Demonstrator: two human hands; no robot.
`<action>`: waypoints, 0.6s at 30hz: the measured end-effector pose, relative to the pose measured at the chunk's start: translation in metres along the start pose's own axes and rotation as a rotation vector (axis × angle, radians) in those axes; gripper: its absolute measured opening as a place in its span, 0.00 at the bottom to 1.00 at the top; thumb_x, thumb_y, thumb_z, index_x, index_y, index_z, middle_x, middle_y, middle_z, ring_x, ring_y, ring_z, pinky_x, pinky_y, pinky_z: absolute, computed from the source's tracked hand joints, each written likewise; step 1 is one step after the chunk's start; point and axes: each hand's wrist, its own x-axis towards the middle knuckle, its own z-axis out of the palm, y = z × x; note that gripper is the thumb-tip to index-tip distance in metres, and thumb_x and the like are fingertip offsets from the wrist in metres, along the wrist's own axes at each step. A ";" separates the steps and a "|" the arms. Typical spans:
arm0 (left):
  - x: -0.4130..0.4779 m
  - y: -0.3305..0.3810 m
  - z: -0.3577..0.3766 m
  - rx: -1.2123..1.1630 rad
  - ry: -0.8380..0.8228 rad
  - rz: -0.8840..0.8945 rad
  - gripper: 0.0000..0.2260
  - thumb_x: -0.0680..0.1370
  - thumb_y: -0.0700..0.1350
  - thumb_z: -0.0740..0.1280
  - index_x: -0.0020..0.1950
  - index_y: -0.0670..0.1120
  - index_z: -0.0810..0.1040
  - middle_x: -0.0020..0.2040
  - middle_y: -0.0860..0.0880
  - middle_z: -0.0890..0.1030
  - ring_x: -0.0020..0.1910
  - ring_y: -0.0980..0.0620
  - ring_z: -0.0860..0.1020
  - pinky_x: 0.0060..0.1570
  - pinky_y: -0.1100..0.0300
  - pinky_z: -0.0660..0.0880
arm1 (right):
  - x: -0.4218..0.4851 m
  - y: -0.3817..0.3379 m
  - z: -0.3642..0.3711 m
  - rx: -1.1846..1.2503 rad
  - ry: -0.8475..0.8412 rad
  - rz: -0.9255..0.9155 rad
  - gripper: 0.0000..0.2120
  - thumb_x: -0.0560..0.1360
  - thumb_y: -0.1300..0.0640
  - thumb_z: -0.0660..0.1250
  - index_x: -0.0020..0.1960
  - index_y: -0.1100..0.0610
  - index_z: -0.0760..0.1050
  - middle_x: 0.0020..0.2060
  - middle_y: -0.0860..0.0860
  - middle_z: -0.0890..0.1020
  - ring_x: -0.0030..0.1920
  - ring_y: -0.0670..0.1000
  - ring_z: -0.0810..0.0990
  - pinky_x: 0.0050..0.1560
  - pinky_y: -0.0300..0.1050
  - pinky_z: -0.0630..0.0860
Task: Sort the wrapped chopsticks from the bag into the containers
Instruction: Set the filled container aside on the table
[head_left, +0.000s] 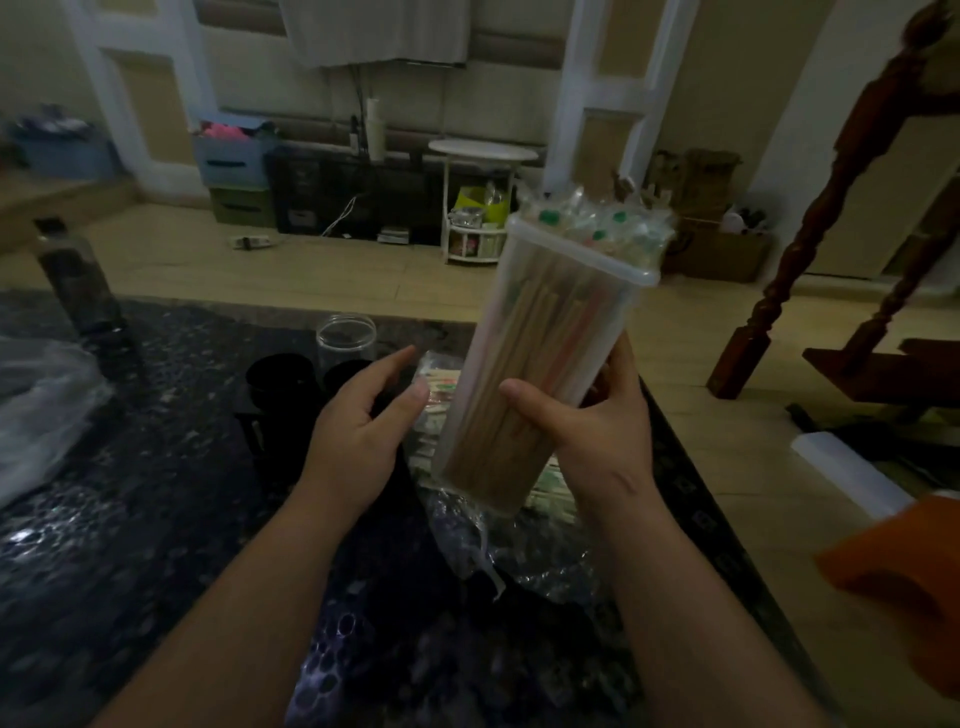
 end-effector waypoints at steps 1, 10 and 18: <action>0.001 -0.002 0.001 0.019 -0.002 -0.004 0.19 0.75 0.57 0.68 0.66 0.61 0.74 0.60 0.65 0.75 0.61 0.65 0.74 0.63 0.59 0.71 | 0.001 -0.003 -0.001 0.028 0.005 0.000 0.48 0.57 0.49 0.84 0.72 0.45 0.67 0.57 0.45 0.80 0.55 0.45 0.82 0.52 0.52 0.82; 0.003 -0.007 0.013 0.030 -0.008 -0.028 0.18 0.77 0.53 0.69 0.67 0.59 0.75 0.63 0.55 0.78 0.62 0.60 0.75 0.62 0.56 0.73 | 0.022 -0.019 0.004 -0.002 0.002 -0.051 0.47 0.60 0.53 0.83 0.73 0.44 0.64 0.56 0.47 0.81 0.53 0.44 0.82 0.52 0.51 0.83; 0.012 -0.008 0.033 0.056 -0.012 -0.050 0.26 0.71 0.63 0.68 0.68 0.58 0.74 0.67 0.55 0.75 0.66 0.57 0.73 0.66 0.52 0.71 | 0.048 0.012 -0.005 -0.136 0.079 -0.037 0.54 0.60 0.51 0.84 0.77 0.42 0.56 0.61 0.47 0.78 0.59 0.47 0.79 0.59 0.55 0.79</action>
